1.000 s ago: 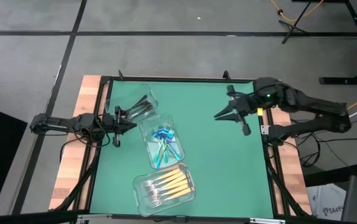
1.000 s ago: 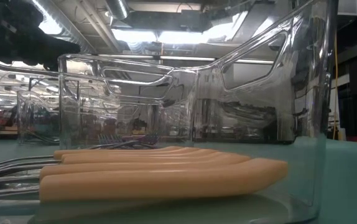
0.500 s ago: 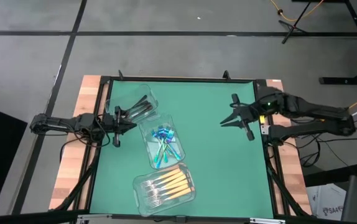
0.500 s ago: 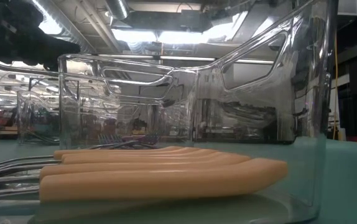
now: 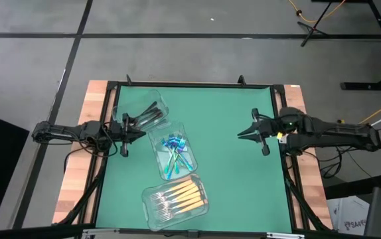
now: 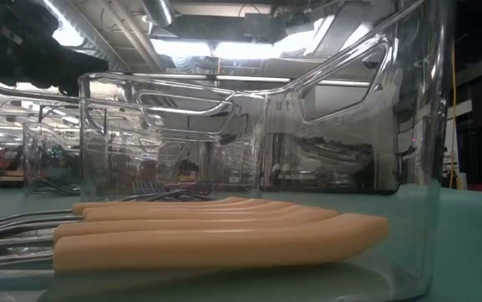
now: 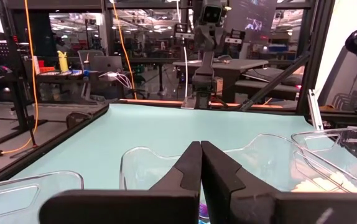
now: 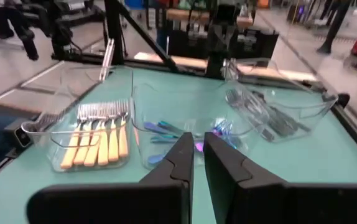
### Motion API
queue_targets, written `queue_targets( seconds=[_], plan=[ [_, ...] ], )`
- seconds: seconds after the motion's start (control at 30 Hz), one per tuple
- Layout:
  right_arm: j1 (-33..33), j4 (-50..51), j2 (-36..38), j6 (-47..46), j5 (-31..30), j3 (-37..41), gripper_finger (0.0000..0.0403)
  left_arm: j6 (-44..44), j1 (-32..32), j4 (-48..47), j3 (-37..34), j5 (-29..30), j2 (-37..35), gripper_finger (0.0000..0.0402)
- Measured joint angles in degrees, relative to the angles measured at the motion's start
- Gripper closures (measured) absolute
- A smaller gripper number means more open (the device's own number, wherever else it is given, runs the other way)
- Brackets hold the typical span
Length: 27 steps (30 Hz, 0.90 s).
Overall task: Sort silverware by color (type)
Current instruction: Return to Home Position
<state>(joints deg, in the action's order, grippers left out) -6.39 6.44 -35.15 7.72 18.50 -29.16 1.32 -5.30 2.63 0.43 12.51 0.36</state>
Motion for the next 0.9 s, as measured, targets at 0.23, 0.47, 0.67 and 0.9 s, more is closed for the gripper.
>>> queue_targets(
  seconds=[0.23, 0.47, 0.67, 0.9],
  plan=[
    [0.00, -3.98, 8.03, -0.44, -2.16, 7.41, 0.0374, 0.01, 0.00, 0.00, 0.00, 0.00, 0.00, 0.0401],
    [-0.02, -3.94, 15.89, -2.13, -7.00, 12.72, 0.0374, 0.01, 0.00, 0.00, 0.00, 0.02, 0.00, 0.0401],
    [-0.02, -3.89, 21.51, -4.69, -11.22, 17.53, 0.0374, 0.00, 0.02, 0.00, 0.00, 0.01, 0.00, 0.0401],
    [-0.02, -6.94, 25.68, -4.90, -11.51, 22.13, 0.0374, 0.00, 0.01, 0.02, 0.00, 0.02, 0.00, 0.0401]
  ],
)
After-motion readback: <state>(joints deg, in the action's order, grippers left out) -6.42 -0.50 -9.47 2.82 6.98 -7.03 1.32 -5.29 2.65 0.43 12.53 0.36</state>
